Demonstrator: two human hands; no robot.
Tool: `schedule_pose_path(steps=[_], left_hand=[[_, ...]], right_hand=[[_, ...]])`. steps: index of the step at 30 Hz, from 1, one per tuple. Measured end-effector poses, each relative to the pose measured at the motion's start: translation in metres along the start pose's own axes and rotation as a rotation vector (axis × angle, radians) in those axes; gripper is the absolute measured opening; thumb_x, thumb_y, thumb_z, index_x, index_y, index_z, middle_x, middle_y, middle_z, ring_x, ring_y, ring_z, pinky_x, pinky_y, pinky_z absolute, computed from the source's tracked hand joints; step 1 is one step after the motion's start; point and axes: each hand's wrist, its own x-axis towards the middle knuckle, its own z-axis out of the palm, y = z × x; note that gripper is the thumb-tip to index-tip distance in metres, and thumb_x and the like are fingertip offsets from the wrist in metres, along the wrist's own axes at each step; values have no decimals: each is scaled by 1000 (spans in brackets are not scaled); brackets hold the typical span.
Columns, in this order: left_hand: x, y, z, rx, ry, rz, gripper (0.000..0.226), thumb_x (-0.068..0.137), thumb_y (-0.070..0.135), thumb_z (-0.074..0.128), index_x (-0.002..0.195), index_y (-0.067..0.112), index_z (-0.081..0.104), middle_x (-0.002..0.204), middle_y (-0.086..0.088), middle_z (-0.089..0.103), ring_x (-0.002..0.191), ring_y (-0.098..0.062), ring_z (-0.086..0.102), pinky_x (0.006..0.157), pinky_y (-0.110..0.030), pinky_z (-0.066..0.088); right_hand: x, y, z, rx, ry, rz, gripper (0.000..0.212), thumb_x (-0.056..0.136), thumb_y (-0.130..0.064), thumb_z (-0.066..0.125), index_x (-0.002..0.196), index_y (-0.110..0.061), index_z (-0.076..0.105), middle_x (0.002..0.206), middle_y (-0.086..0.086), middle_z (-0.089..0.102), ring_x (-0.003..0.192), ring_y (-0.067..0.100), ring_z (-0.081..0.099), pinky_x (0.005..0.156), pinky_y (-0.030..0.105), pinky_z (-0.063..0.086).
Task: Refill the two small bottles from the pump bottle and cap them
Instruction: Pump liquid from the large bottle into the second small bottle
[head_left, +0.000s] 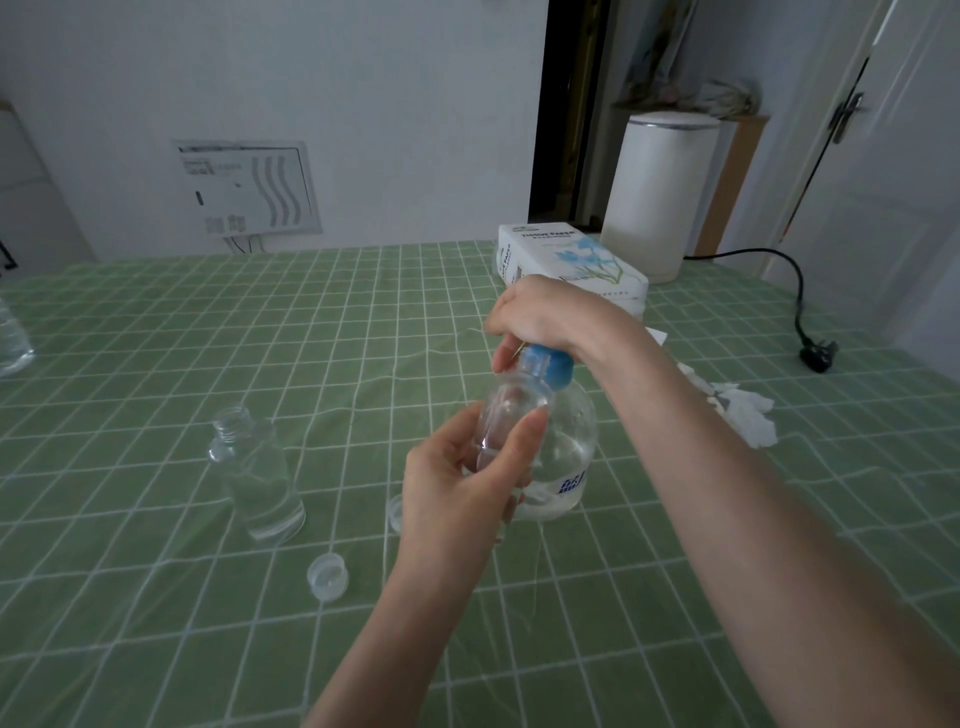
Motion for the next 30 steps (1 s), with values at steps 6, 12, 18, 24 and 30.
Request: schedule_pose_path(steps=[6,12,18,24,30], left_hand=[[-1,1,-1,-5,-17,3,33,56,57,67,75,30,71,50,4,57,41,-6,45,36,-15,35],[0,2,0,-7,-13,20,30,57,57,66,74,33,71,51,5,60,43,-6,48,38,-13,37],[2,1,0,-10,3,12,30,57,56,67,74,32,72,52,4,61,43,-6,50,38,-14,37],[-1,3,1,-11,-11,5,33,55,57,67,74,30,71,49,5,58,42,-7,46,36,-13,34],[0,5,1,-14,-8,-9,32,55,57,67,73,31,72,51,6,60,43,-7,49,37,-15,36]], right_hand=[[0,1,0,6,-15,-24,35,97,-15,48,126,1,59,117,19,70,91,24,62,81,32,46],[-4,-4,-11,-39,-14,-32,36,98,-24,49,127,-5,59,117,12,71,108,25,64,63,26,38],[-1,-4,-7,-5,-37,-27,35,96,-20,49,126,-5,59,120,15,70,84,20,56,65,28,39],[1,2,0,24,-53,-20,33,95,-17,50,124,-4,58,117,17,69,104,30,66,84,37,49],[-3,-1,-4,65,2,-32,31,96,-19,51,121,-4,60,113,15,71,108,32,67,91,39,51]])
